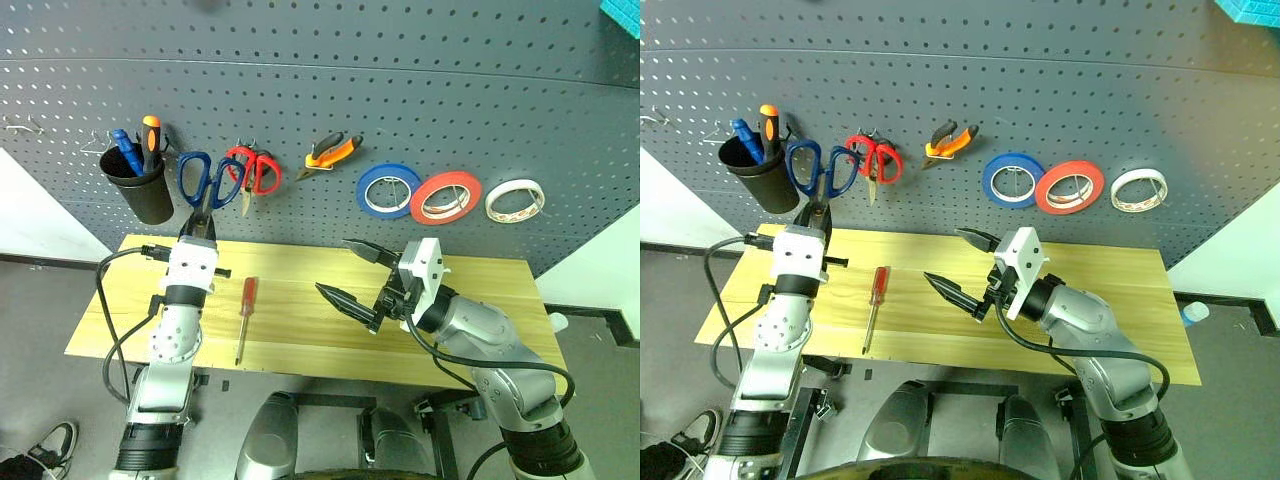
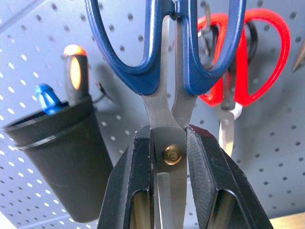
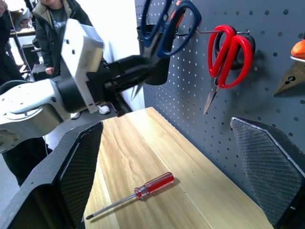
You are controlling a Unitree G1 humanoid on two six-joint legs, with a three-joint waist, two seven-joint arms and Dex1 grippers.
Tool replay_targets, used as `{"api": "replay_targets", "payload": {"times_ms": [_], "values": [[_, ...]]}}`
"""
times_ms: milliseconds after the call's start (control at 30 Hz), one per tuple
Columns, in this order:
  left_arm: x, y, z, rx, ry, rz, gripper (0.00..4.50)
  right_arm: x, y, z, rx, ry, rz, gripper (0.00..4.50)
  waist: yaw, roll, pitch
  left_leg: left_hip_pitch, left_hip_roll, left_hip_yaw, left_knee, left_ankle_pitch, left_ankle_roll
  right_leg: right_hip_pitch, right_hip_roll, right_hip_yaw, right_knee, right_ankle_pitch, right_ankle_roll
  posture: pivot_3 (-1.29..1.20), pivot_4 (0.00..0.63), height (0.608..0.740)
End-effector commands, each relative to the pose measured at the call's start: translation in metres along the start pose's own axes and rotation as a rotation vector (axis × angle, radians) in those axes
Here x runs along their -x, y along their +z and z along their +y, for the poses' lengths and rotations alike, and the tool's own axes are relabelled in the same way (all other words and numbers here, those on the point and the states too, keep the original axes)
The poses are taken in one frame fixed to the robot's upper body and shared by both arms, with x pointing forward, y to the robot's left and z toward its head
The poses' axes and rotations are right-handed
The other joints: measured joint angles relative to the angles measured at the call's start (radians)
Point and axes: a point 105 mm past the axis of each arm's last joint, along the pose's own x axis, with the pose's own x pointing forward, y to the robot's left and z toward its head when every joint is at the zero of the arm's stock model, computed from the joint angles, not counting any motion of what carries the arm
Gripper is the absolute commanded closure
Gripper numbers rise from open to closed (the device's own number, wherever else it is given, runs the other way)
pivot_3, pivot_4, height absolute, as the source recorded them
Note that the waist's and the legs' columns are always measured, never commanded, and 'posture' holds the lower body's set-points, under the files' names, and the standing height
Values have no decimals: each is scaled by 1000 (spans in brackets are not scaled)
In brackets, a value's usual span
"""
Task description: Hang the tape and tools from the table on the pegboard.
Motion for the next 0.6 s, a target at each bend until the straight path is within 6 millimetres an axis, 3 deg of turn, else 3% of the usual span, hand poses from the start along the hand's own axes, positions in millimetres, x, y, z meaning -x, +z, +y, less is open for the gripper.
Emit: {"api": "replay_targets", "payload": {"times_ms": [33, 300, 400, 600], "values": [[-7, 9, -3, 22, -9, -39, 3848, 2, 10, 3, 37, -3, -27, 0, 1, 0, 0, 0, 0, 0, 0, 0, 0, 0, 0, 0, 0, 0, 0, 346, 92, 677], [-5, 11, -10, 20, -50, -53, 3848, 6, 8, 3, 39, -19, -8, 0, 1, 0, -2, 0, 0, 0, 0, 0, 0, 0, 0, 0, 1, 0, 0, 334, 91, 677], [-2, 21, -21, 32, -94, -105, 3848, 6, 5, 3, 38, -23, 2, 0, 1, 0, -2, 0, 0, 0, 0, 0, 0, 0, 0, 0, 1, 0, 0, 333, 92, 677], [-5, 16, -25, 50, -106, -75, 3848, 6, 4, 5, 37, -24, 5, 0, 0, 0, -3, 0, 0, 0, 0, 0, 0, 0, 0, 0, 1, 0, 0, 330, 94, 677]]}}
